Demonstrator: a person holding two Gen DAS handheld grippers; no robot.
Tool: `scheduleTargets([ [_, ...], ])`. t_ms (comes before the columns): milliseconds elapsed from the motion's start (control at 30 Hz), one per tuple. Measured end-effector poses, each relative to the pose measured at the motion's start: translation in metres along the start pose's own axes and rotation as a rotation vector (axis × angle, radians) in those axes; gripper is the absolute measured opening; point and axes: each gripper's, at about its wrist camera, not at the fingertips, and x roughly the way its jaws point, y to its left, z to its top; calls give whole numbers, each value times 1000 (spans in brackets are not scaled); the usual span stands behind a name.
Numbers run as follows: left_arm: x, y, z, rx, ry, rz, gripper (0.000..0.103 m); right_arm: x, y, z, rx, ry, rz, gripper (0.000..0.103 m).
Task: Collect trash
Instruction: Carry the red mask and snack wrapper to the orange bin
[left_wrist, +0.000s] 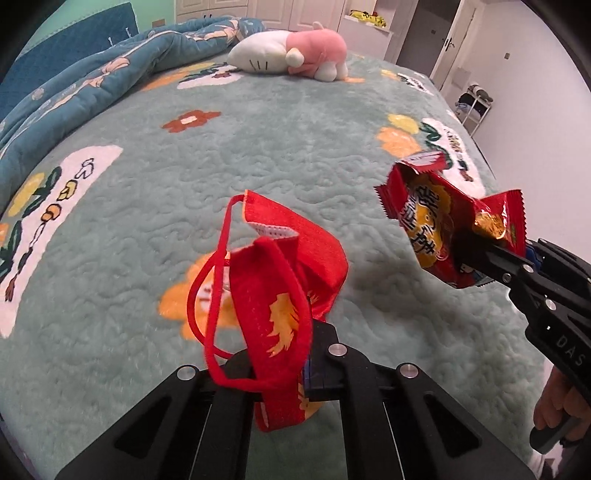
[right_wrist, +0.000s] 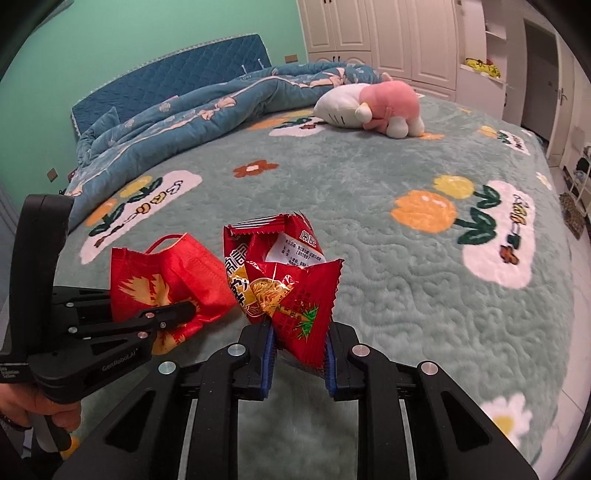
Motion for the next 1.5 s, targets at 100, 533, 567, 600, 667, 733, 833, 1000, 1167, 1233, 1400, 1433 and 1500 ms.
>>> scheduleTargets([
  [100,-19,-5,-5,6,-20,7,5,-23,3,-6,7,-16,-1,21],
  [533,-106,-55,-51,69,-87,0,5,-149,20,-56,53,-106,-19,21],
  [567,-114,-64,-56,86,-92,-7,5,-161,20,-62,62,-118,-26,21],
  [600,-118,-70,-59,101,-97,-12,5,-170,19,-66,68,-124,-31,21],
  [667,-129,-88,-68,135,-108,-29,5,-195,15,-82,93,-145,-52,21],
  [733,-137,-106,-75,171,-114,-45,5,-216,11,-96,117,-162,-71,21],
  [833,-146,-138,-86,239,-122,-78,5,-249,-1,-120,157,-190,-109,21],
  [1000,-154,-193,-101,363,-129,-144,5,-302,-25,-164,240,-236,-194,21],
  [1167,-152,-258,-118,495,-109,-230,5,-347,-56,-212,339,-265,-285,21],
  [1233,-152,-281,-125,543,-100,-260,5,-365,-68,-234,383,-269,-326,21],
  [1400,-146,-344,-147,668,-57,-352,5,-403,-101,-290,498,-268,-419,21],
  [1433,-144,-354,-151,687,-49,-365,5,-411,-108,-303,527,-265,-440,21],
  [1500,-138,-376,-162,728,-26,-393,5,-424,-120,-327,572,-260,-479,21],
])
